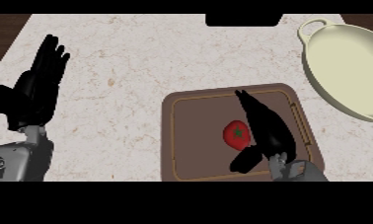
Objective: Pick the tomato from the tray and place it in the pot
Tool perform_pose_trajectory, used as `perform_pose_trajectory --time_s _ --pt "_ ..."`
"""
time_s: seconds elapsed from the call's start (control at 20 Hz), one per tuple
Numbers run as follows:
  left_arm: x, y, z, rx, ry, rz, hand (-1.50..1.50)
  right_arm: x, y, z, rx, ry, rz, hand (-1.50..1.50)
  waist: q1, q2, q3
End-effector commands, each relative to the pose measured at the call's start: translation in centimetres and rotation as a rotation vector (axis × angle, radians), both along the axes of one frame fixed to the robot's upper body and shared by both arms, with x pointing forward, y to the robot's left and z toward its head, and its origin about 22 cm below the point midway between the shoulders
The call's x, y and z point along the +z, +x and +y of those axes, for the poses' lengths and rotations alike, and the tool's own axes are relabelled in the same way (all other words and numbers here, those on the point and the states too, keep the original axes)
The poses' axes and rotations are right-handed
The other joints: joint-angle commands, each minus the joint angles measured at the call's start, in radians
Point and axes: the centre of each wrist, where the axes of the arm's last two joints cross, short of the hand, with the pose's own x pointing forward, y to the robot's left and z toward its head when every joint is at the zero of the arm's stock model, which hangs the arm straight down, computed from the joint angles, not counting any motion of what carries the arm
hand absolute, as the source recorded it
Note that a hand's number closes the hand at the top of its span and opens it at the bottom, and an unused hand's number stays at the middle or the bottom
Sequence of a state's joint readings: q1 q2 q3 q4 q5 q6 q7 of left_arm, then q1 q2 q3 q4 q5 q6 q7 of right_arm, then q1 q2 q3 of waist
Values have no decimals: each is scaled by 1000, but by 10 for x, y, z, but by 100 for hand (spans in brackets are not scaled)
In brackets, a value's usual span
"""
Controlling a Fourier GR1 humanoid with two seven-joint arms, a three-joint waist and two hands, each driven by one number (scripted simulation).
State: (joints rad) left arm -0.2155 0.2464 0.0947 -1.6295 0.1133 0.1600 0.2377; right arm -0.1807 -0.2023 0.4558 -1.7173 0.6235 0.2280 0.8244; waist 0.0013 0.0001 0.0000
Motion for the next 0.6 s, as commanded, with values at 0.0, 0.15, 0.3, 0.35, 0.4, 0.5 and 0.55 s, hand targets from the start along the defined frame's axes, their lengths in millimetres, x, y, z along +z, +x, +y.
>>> perform_pose_trajectory --time_s 0.0,0.15,0.3,0.35,0.4,0.5,0.55 --pt "-9 3 -8 2 9 10 0 -27 4 -2 -19 -20 10 -150 -1 0 0" --pt "-8 5 4 12 -7 -5 0 -19 1 -15 -23 3 12 -150 -3 0 0" --pt "9 11 0 10 -2 3 0 -32 12 -6 83 -52 -1 150 0 0 0" --pt "-11 -4 13 -17 -7 10 0 -35 9 -7 133 -61 37 150 5 1 0" --pt "-3 4 -7 -10 -9 13 0 -43 4 -22 141 -80 -16 150 -1 0 0" --pt "3 -21 4 -4 2 0 0 -21 5 -12 129 -72 -29 150 2 -2 0" --pt "2 13 -19 -2 5 -2 0 -45 11 0 149 -54 -37 150 -2 1 0"
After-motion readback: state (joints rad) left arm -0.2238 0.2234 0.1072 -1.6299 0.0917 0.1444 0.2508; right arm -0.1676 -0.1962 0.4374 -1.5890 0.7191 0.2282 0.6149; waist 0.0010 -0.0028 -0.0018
